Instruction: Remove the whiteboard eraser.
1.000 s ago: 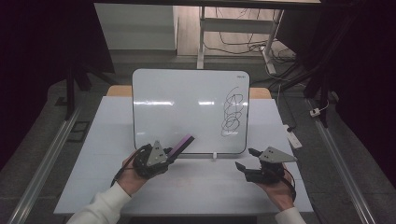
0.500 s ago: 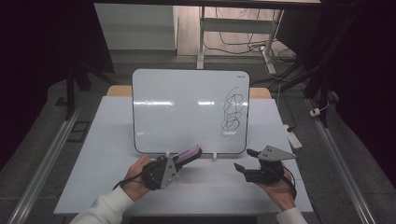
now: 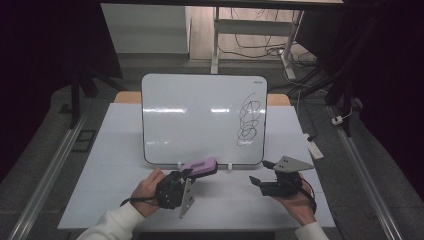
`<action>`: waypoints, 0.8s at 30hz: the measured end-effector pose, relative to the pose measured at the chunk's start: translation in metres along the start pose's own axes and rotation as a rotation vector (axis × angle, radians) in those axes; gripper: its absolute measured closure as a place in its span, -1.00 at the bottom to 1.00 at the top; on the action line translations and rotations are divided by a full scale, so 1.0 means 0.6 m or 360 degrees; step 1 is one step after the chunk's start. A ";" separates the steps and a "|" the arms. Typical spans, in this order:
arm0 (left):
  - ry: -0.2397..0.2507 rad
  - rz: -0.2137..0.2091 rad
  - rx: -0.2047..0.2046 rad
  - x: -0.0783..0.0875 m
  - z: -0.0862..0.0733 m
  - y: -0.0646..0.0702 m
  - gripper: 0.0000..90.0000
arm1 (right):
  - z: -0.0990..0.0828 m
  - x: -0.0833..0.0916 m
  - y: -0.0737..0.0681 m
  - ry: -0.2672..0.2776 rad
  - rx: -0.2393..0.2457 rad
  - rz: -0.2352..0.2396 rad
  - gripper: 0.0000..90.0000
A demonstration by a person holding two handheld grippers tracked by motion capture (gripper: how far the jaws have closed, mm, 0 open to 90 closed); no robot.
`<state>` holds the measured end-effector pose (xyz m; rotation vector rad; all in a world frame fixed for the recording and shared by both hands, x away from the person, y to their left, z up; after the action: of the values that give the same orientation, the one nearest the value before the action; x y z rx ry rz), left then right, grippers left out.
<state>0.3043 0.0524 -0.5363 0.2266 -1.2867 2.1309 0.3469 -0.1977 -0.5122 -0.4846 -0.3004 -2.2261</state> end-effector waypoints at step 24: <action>-0.0057 0.0078 -0.0457 -0.014 0.006 0.044 0.47 | 0.055 -0.057 -0.071 -0.0332 0.0112 0.0365 -0.41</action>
<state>0.2946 0.0372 -0.5577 0.1132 -1.6136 1.9591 0.3424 -0.1350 -0.4998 -0.6795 -0.4093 -1.9393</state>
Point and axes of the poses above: each handheld gripper's, and its own axes: x roughly backward along the jaws, z roughly out of its top, y roughly to its right, the point moved 9 cm from there along -x, roughly forward along the jaws, and after that the axes turned 7 degrees about y, right-handed, at the moved point
